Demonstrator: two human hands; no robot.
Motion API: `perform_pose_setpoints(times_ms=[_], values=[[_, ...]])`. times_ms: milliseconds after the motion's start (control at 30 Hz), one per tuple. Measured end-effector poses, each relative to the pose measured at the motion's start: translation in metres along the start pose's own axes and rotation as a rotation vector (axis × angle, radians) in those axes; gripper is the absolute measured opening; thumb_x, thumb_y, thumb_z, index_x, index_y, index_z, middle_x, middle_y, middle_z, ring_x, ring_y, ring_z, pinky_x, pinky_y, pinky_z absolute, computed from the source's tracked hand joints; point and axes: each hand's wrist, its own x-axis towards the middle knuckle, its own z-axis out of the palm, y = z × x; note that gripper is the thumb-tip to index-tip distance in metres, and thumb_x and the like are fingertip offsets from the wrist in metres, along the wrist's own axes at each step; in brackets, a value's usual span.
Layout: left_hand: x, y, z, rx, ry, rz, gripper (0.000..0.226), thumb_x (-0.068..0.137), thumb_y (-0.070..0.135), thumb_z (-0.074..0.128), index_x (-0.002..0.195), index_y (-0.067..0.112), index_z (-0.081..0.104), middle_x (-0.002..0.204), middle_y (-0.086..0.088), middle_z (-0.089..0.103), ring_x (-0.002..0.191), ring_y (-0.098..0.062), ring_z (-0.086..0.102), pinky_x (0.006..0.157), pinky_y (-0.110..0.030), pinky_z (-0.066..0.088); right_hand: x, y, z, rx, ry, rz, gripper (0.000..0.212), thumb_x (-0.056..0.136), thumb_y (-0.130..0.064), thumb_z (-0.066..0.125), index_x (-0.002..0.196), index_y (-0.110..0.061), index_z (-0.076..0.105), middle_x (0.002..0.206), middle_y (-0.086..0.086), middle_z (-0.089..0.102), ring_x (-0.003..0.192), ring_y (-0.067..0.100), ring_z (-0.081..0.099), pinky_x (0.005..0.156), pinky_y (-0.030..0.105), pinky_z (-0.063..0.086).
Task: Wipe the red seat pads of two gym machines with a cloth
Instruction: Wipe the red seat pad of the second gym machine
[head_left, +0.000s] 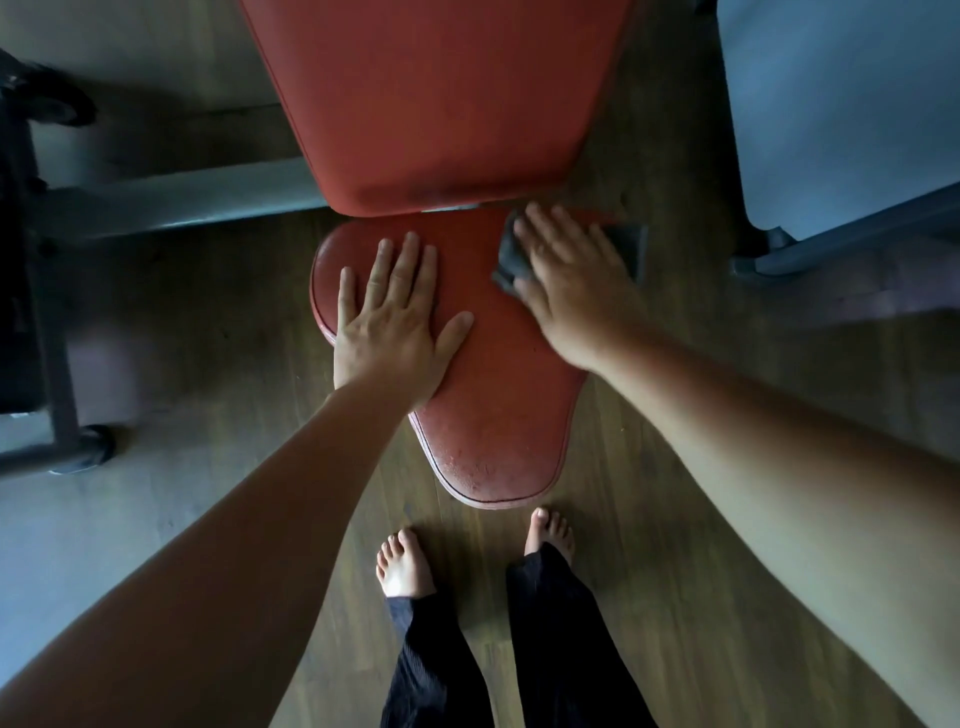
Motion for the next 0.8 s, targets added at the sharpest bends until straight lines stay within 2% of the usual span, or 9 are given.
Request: perform_pose_setpoints(times_ms=[100,167,267,367,467,567,733,800], values=[[-0.001,-0.001,0.0,0.007,-0.001,-0.003,0.083,0.098,0.074,0.012,0.166,0.026,0.004,0.174,0.006,-0.002,0.161,-0.017,-0.006,0.129,-0.052,0.0,0.024,0.004,-0.004,0.006,0.024,0.148,0.063,0.103,-0.045,0.028,0.159,-0.018,0.023,0.169,0.002,0.019,0.156,0.025,0.016,0.124,0.051,0.017],[-0.002,0.0,0.0,-0.003,0.005,0.0,0.082,0.099,0.073,0.014,0.166,0.026,0.005,0.174,0.006,-0.001,0.161,-0.018,-0.005,0.129,-0.052,0.0,-0.004,-0.015,0.002,0.006,0.044,0.185,0.063,0.103,-0.044,0.03,0.159,-0.017,0.024,0.169,0.003,0.017,0.156,0.026,0.014,0.125,0.051,0.015],[-0.002,0.0,0.001,-0.009,0.012,0.003,0.081,0.1,0.072,0.015,0.166,0.026,0.006,0.174,0.006,0.0,0.161,-0.018,-0.004,0.129,-0.052,0.0,-0.062,-0.029,0.013,0.027,0.018,0.08,0.062,0.102,-0.043,0.03,0.158,-0.016,0.027,0.168,0.003,0.019,0.156,0.026,0.016,0.124,0.05,0.015],[-0.001,0.0,0.0,-0.005,0.015,0.001,0.08,0.1,0.071,0.016,0.166,0.026,0.006,0.174,0.006,0.001,0.161,-0.018,-0.003,0.128,-0.053,0.001,-0.038,0.0,0.006,-0.011,-0.022,-0.01,0.062,0.102,-0.043,0.029,0.159,-0.017,0.026,0.168,0.002,0.021,0.155,0.024,0.019,0.124,0.049,0.019],[-0.001,0.0,0.0,-0.005,0.004,-0.002,0.079,0.101,0.071,0.014,0.166,0.027,0.004,0.174,0.007,-0.001,0.161,-0.017,-0.006,0.128,-0.052,-0.002,0.013,0.022,-0.004,-0.008,0.008,0.126,0.06,0.104,-0.041,0.029,0.159,-0.017,0.023,0.169,0.003,0.019,0.155,0.024,0.017,0.124,0.05,0.018],[-0.001,0.0,0.0,-0.013,0.006,0.002,0.079,0.101,0.07,0.014,0.166,0.027,0.005,0.174,0.006,-0.001,0.161,-0.018,-0.005,0.128,-0.052,-0.001,-0.004,-0.005,0.001,0.032,0.054,0.229,0.061,0.103,-0.04,0.031,0.159,-0.016,0.025,0.169,0.005,0.019,0.156,0.026,0.016,0.124,0.051,0.017],[-0.002,-0.001,0.0,-0.027,0.021,0.006,0.079,0.101,0.069,0.017,0.166,0.024,0.009,0.174,0.004,0.003,0.161,-0.019,-0.001,0.128,-0.054,0.001,-0.13,-0.081,0.016,0.126,-0.012,0.094,0.061,0.103,-0.041,0.029,0.158,-0.014,0.028,0.169,0.005,0.019,0.156,0.025,0.015,0.124,0.05,0.017],[-0.002,-0.001,0.001,-0.032,0.021,0.004,0.079,0.101,0.069,0.016,0.166,0.024,0.01,0.174,0.004,0.004,0.161,-0.02,-0.001,0.128,-0.054,0.002,-0.13,-0.075,0.015,0.121,-0.052,0.025,0.061,0.103,-0.041,0.03,0.158,-0.014,0.029,0.168,0.005,0.019,0.156,0.024,0.016,0.124,0.05,0.018]])
